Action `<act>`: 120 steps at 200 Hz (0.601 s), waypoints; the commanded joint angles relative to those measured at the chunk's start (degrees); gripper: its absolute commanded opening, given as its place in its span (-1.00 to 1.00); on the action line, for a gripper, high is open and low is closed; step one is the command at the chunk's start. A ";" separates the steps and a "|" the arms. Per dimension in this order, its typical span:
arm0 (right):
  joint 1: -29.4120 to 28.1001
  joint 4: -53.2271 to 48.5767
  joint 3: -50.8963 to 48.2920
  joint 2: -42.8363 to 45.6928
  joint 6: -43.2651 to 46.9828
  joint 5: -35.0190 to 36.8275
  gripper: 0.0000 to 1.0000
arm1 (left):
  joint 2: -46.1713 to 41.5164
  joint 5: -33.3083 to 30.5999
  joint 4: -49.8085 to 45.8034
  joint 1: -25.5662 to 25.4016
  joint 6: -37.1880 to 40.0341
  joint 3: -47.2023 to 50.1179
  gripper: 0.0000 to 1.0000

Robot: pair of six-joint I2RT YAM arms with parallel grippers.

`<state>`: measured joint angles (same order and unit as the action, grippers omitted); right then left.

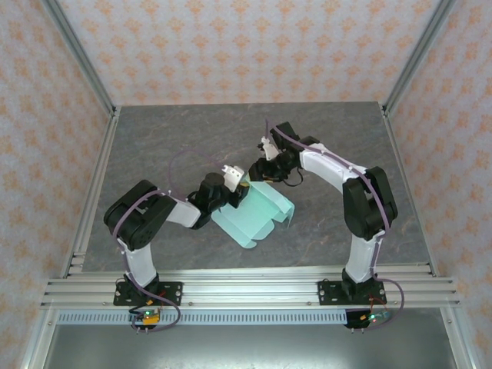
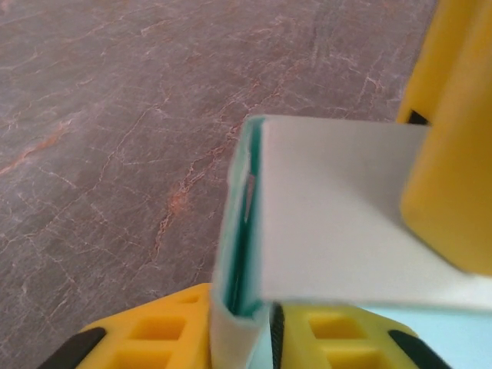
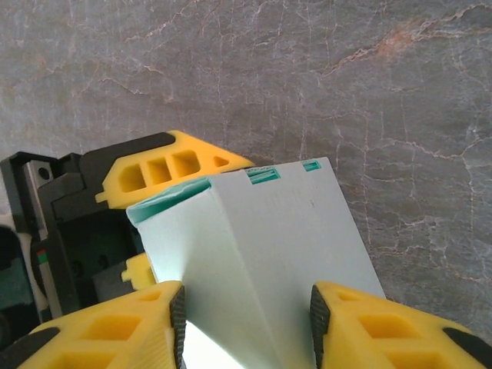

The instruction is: Fold the paper box

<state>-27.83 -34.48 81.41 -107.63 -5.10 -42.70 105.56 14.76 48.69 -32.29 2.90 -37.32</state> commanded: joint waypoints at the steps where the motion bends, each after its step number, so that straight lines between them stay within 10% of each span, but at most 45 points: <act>1: -0.55 0.23 -2.25 -0.68 -0.43 -0.82 -0.09 | 1.34 0.21 1.05 -0.84 -0.43 -3.05 -0.71; 92: 1.35 24.04 -20.03 18.25 -7.08 6.66 0.26 | 1.81 -5.84 0.26 -2.66 -0.20 -1.47 -1.00; 120: 1.75 33.94 -30.48 29.00 3.68 9.28 0.31 | -0.79 -4.93 0.76 -1.06 -3.01 1.14 -1.00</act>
<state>-26.44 -13.41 56.88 -87.29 -8.71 -37.78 107.66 11.75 49.91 -34.72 2.35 -38.87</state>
